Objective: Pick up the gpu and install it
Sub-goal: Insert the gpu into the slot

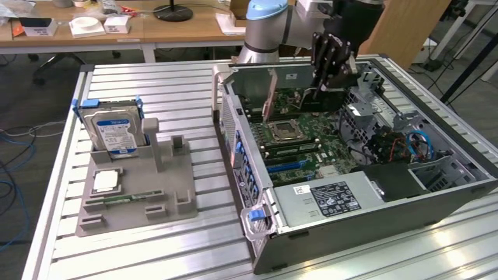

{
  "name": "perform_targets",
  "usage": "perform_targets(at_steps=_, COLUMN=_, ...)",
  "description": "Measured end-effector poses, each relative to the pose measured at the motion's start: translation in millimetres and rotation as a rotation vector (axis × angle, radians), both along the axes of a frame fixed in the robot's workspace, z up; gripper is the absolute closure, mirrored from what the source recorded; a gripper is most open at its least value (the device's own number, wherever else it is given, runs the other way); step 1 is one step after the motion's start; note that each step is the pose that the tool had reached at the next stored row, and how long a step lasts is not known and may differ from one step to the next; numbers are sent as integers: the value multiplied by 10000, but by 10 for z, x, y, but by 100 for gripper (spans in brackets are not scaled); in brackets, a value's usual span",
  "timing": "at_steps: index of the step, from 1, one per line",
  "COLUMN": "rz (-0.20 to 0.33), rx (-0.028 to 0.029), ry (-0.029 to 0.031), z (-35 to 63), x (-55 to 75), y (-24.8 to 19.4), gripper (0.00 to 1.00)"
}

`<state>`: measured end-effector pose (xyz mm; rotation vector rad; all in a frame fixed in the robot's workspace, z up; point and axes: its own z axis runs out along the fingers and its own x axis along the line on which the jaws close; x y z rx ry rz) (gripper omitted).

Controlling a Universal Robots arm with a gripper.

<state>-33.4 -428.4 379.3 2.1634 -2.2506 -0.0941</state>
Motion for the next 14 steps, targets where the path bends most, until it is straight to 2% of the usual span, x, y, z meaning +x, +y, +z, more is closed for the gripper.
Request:
perform_targets(at_steps=3, rz=240, rx=-3, ry=-55, z=-24, x=0, y=0, gripper=74)
perform_targets(at_steps=7, rz=686, rx=-14, ry=-84, z=-58, x=0, y=-11, gripper=74)
perform_targets(at_steps=9, rz=661, rx=-24, ry=-155, z=-79, x=-1, y=-32, gripper=74)
perform_targets(at_steps=14, rz=181, rx=-42, ry=-316, z=-136, x=-1, y=-34, gripper=74)
